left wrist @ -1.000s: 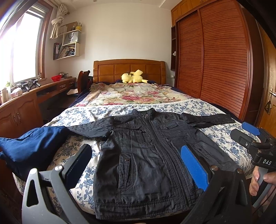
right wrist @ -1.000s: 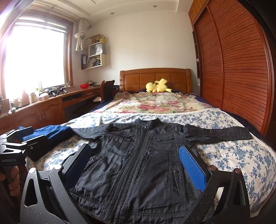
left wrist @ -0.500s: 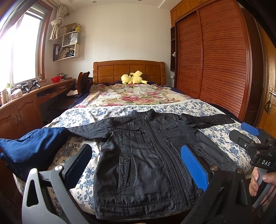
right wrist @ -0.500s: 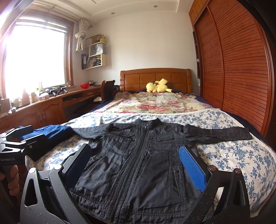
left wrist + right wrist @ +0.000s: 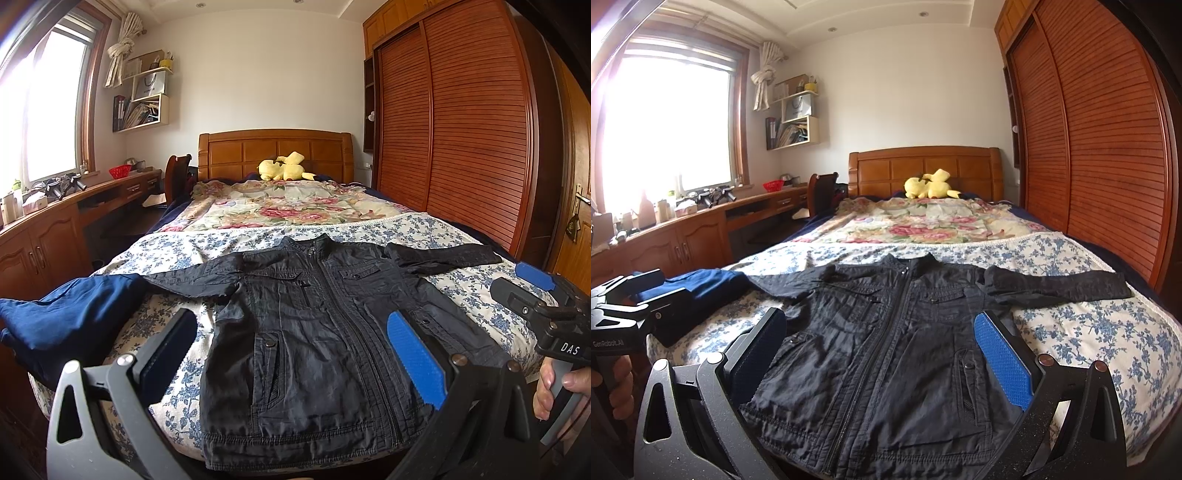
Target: Fold large clothes
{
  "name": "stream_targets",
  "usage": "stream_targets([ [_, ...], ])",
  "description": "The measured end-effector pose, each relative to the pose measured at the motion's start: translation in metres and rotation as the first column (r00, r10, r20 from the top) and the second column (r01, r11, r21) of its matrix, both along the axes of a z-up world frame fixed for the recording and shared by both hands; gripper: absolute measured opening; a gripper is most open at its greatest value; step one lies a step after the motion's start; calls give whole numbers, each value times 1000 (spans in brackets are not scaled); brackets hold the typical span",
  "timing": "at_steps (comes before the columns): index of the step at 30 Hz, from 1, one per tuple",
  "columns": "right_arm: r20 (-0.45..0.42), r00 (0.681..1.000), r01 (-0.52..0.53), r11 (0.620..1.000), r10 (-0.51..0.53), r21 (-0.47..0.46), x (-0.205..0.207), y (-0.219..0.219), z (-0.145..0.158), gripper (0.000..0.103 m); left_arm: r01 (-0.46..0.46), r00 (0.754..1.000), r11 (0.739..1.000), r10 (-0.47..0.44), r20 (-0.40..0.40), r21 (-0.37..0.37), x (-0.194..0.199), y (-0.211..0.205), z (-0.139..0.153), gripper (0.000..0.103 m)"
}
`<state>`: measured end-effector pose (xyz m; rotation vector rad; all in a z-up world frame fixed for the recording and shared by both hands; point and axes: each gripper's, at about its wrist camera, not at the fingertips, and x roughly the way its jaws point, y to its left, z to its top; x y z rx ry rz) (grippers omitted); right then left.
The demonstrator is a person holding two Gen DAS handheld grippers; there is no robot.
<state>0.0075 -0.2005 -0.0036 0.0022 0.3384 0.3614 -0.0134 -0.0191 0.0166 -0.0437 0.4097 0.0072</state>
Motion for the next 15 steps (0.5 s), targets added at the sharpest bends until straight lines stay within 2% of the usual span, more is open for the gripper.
stream_targets([
  [15,0,1000,-1,1000,1,2,0,-1,-1,103,-1,1000,1000,1,-1,1,0,0,0,103],
])
